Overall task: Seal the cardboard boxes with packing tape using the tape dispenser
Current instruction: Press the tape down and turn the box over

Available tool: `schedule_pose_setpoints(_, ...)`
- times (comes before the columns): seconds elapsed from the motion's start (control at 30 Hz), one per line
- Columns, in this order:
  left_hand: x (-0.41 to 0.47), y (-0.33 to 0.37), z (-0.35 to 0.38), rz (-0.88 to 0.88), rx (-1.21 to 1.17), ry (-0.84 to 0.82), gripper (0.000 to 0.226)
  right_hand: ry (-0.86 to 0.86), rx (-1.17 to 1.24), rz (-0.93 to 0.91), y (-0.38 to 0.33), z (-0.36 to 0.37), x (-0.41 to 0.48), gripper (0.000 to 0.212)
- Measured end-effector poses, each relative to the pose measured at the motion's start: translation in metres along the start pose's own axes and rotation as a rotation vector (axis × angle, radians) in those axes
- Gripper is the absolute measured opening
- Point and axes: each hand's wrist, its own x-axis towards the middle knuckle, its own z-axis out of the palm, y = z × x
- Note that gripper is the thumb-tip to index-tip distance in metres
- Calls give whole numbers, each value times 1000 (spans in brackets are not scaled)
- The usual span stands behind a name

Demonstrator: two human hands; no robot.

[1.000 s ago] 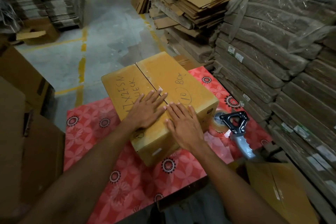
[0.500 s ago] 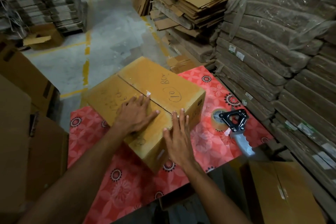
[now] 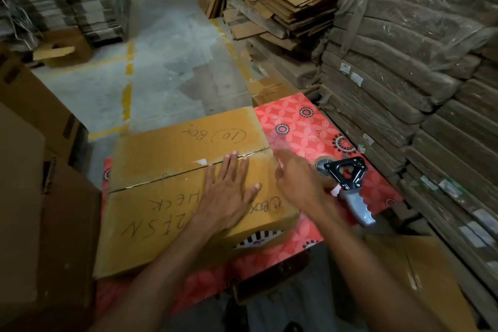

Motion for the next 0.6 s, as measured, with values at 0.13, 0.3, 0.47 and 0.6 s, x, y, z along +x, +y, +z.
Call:
schedule_pose_setpoints(0.13,13,-3,1,45,3,1,75,-24,-177,-43,-8,38,-59,57)
schedule_pose_setpoints(0.3,28,7,7,12,-24,16,76,33,-25,-114,24,32,-35,54)
schedule_pose_setpoints(0.47,59,31,8,-24,-32,53,76,310,520,261,87,-3,-3,31)
schedule_pose_setpoints(0.6,75,35,8,85,-22,60,68,207,-34,669,176,-1,-5,40)
